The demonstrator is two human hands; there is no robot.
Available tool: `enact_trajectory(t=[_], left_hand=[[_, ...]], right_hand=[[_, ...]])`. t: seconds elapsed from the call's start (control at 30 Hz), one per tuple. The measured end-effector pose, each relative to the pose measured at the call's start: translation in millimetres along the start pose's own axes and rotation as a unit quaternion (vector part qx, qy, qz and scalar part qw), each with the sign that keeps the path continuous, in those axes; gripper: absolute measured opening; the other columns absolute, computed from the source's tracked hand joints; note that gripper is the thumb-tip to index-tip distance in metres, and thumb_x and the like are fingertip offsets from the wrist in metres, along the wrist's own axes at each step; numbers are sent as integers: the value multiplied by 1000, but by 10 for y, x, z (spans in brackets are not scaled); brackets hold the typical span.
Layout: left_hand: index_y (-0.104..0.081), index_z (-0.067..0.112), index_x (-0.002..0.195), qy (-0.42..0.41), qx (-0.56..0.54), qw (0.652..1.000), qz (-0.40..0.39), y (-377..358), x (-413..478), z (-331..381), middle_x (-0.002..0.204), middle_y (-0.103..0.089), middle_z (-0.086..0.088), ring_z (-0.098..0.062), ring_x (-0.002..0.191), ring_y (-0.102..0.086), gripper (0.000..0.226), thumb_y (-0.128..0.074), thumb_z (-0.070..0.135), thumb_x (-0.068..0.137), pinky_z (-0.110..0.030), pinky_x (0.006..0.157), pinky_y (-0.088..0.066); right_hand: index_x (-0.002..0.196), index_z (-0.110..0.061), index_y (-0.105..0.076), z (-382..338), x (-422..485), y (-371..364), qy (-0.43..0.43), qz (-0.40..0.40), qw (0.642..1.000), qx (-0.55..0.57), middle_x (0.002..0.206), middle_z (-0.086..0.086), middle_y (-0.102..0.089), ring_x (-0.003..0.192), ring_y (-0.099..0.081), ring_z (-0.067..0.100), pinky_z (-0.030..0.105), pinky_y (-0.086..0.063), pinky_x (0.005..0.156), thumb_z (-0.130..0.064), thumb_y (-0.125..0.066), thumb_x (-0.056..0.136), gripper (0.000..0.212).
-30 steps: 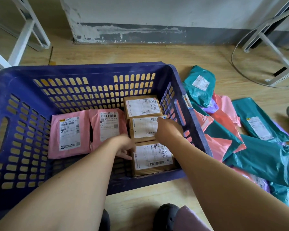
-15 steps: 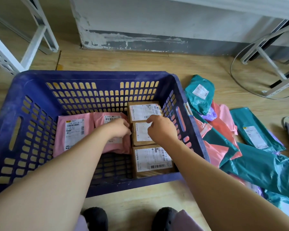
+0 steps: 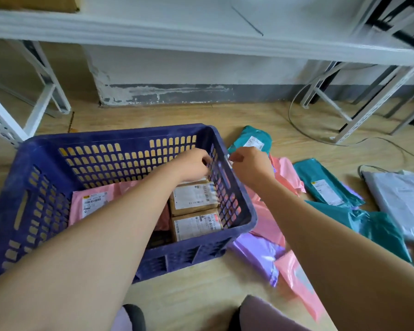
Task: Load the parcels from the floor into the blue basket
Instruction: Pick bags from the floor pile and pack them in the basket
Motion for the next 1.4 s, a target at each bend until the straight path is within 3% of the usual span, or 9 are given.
enact_trajectory(t=[0.13, 0.4, 0.63, 0.83, 1.03, 1.13, 1.17, 1.27, 1.4], left_hand=[[-58, 17, 124, -53, 6, 999, 7, -226, 123, 378, 125, -58, -3, -18, 102, -54, 33, -51, 14, 91, -28, 81, -43], [-60, 17, 121, -122, 33, 992, -27, -1069, 370, 1063, 122, -61, -2, -21, 113, -55, 33, -53, 14, 89, -27, 94, -42], [-60, 14, 117, -149, 53, 984, -81, -1837, 429, 1262, 121, -60, -3, -23, 113, -54, 30, -51, 11, 89, -27, 91, -41], [-62, 14, 112, -95, 39, 982, -159, -2757, 435, 1062, 119, -61, -5, -26, 110, -56, 29, -53, 9, 85, -29, 90, -44], [-60, 18, 116, -56, 51, 974, -213, -3320, 438, 940, 122, -56, -5, -24, 109, -54, 32, -52, 13, 86, -26, 88, -41], [-57, 19, 120, -54, 66, 967, -239, -3426, 426, 898, 124, -52, -6, -23, 109, -53, 36, -52, 12, 85, -27, 89, -40], [-57, 19, 121, -50, 69, 967, -242, -3422, 428, 879, 124, -51, -6, -23, 109, -53, 36, -53, 13, 85, -28, 91, -41], [-57, 19, 121, -34, 76, 967, -240, -3386, 446, 827, 126, -49, -7, -23, 109, -54, 36, -56, 15, 85, -32, 97, -42], [-59, 19, 120, -25, 83, 969, -230, -3327, 446, 813, 127, -51, -8, -26, 108, -56, 36, -57, 14, 84, -31, 95, -45]], right_hand=[[107, -20, -71, 479, -85, 213, -57, 27, 998, 0, 113, 5, -68, 105, -60, 29, 28, -45, 82, -8, -48, 86, 33], [106, -21, -71, 1507, -252, 364, -160, 18, 987, 19, 110, 6, -69, 102, -62, 29, 32, -50, 85, -4, -47, 80, 39], [56, -25, -64, 2537, -520, 155, -295, 3, 946, 134, 88, 15, -72, 89, -67, 37, 47, -55, 84, -9, -54, 77, 29], [82, -21, -71, 3336, -1073, -476, -420, -9, 882, 214, 84, 10, -69, 91, -67, 34, 46, -54, 86, -2, -51, 75, 29], [128, -17, -50, 3808, -1487, -747, -526, -5, 810, 259, 103, 14, -62, 95, -66, 33, 43, -54, 87, -5, -52, 77, 52], [122, -50, -35, 4241, -1652, -1070, -544, 30, 790, 281, 106, 9, -65, 74, -71, 26, 41, -60, 71, -22, -57, 49, 81], [118, -52, -33, 4176, -1671, -1027, -553, 55, 769, 316, 105, 8, -63, 68, -71, 25, 42, -60, 68, -19, -58, 49, 81], [112, -12, -35, 3877, -1741, -873, -615, 112, 656, 424, 99, 16, -52, 64, -64, 30, 39, -59, 65, 6, -54, 80, 41], [110, -6, -46, 3802, -1766, -900, -605, 111, 630, 474, 75, 9, -50, 48, -59, 21, 21, -48, 35, 6, -49, 87, 26]])
Point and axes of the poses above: each hand's wrist, its own x-axis towards the middle knuckle, its own y-axis out of the back of the hand, z = x × y, the point moved 6 cm from there along x, towards the middle knuckle
